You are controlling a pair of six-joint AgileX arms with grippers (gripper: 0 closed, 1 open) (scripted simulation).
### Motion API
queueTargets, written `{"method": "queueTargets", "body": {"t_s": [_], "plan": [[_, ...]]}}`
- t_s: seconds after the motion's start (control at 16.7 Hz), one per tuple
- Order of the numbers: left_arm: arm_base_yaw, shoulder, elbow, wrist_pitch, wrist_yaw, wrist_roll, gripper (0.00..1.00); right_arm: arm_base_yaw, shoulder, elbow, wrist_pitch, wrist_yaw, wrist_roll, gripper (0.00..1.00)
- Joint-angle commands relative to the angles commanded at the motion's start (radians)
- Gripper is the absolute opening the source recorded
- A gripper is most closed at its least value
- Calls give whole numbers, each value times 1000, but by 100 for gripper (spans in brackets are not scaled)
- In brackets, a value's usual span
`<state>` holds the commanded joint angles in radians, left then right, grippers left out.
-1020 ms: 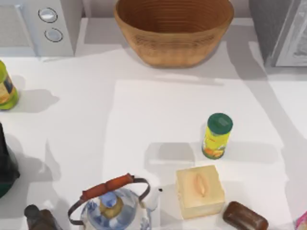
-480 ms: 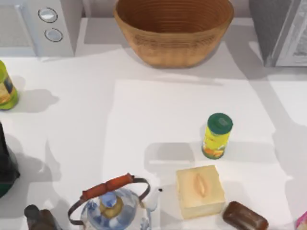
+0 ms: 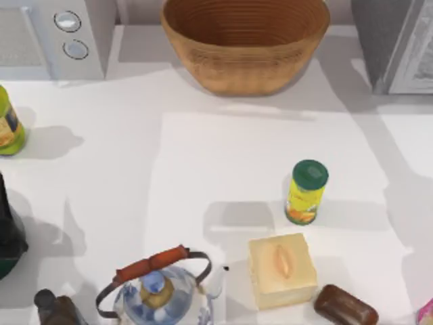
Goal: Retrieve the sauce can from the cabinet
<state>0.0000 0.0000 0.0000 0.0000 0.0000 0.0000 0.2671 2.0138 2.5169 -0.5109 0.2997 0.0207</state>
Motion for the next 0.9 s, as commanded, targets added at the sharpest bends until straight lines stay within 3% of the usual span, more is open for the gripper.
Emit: {"method": "queueTargets", "body": {"t_s": [0.54, 0.9], "plan": [[0, 0, 0, 0, 0, 0, 100, 0, 0, 0, 0, 0, 0, 2], [0, 0, 0, 0, 0, 0, 100, 0, 0, 0, 0, 0, 0, 0]]}}
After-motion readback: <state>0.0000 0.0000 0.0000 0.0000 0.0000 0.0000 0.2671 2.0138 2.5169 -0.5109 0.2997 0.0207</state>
